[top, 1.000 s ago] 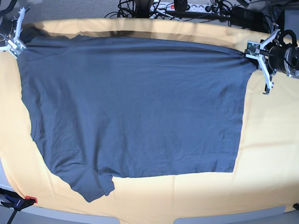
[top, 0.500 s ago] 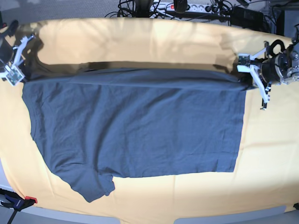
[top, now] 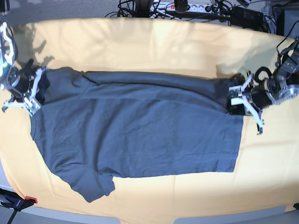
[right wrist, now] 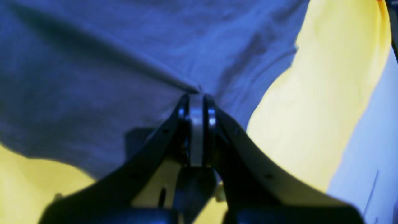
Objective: Fold the T-shirt properly
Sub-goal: 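Fold the grasped edge over the shirt body and release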
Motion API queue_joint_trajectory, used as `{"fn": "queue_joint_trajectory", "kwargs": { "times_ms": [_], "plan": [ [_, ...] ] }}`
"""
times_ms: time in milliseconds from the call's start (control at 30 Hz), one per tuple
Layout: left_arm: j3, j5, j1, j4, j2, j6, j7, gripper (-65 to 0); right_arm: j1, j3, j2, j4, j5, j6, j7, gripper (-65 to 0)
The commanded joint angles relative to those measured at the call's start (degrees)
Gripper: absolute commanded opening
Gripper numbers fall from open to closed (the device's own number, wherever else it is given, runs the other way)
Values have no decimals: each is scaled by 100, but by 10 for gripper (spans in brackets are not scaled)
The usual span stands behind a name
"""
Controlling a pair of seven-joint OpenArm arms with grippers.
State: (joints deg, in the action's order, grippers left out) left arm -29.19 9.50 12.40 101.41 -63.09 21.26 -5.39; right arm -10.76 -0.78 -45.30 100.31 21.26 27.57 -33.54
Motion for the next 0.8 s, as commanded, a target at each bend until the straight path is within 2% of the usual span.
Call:
{"fn": "queue_joint_trajectory", "kwargs": {
  "times_ms": [0,100,233,367,467,600,767],
  "plan": [
    [81,-120,199,2,-79,-109,68,-650,232,57,-136,-39,-31,-50,103,-650],
    [81,-262,372,-120,31,2,70,-650,664,396,-133,-293,-31,-26,103,-650],
    [81,-243,398,-140,39,-13,85,-650,1104,774,-105,-599,-39,-28,203,-650],
    [81,-63,398,-140,39,-256,85,-650,1567,1062,-105,-949,-212,-111,249,-650],
    [81,-68,398,-140,39,-358,68,-650,1746,1086,-87,-1049,-162,-203,251,-650],
    [81,-52,398,-142,44,-570,68,-650,1775,1088,15,-1049,-177,-28,249,-650],
    [81,-50,398,-142,61,-546,66,-650,1781,1093,247,-1049,-190,-28,269,-650]
  ]
}}
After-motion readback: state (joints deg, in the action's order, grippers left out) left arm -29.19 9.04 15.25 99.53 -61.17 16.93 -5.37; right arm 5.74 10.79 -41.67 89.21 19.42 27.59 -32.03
